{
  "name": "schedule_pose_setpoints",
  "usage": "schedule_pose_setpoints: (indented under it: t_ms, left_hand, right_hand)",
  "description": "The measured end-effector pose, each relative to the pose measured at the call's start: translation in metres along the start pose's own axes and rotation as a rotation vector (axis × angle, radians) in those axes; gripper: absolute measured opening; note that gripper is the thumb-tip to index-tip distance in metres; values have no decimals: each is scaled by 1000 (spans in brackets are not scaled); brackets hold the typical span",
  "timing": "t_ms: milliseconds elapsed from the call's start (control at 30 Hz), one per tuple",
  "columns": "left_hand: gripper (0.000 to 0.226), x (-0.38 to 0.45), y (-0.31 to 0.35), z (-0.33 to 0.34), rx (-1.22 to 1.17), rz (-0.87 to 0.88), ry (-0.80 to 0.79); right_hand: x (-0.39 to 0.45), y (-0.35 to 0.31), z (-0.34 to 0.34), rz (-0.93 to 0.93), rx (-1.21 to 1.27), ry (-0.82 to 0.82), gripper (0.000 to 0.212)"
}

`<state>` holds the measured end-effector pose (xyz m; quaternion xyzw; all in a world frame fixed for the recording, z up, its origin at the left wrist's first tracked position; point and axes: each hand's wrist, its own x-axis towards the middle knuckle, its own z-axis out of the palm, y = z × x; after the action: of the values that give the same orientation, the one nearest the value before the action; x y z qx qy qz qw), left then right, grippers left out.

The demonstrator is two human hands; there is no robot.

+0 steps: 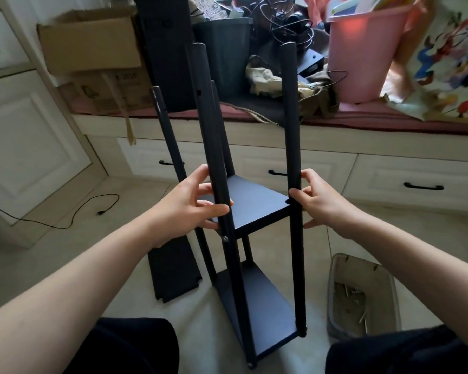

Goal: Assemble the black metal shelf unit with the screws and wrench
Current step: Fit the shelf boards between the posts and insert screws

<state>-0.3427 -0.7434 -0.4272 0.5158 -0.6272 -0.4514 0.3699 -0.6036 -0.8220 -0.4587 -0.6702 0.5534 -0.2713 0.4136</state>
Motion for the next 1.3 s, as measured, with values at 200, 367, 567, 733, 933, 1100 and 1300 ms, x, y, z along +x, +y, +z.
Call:
schedule_pose_setpoints:
  t_ms: [200, 367, 567, 733, 933, 1100, 1300]
  left_hand:
    - [45, 14, -9, 7, 60, -12, -8]
    - [49, 29, -16, 10, 179, 5, 50]
    - [60, 37, -29, 14, 332, 3, 148]
    - [59, 33, -42, 17, 372, -14, 204]
    - [64, 22, -50, 26, 435, -31, 275]
    - [52, 14, -47, 33, 526, -75, 285]
    - [18, 3, -26, 51, 755, -248, 325]
  right_hand:
    - [-6, 12, -6, 45, -46, 25, 16]
    - [-14, 19, -14, 47, -72, -1, 18]
    - [-20, 31, -13, 25, -105, -40, 15]
    - [-20, 35, -4, 15, -204, -100, 35]
    - [-23, 33, -7, 8, -244, -178, 36]
    - [-28, 32, -6, -6, -287, -217, 35]
    - [-33, 22, -11, 21, -272, -238, 28]
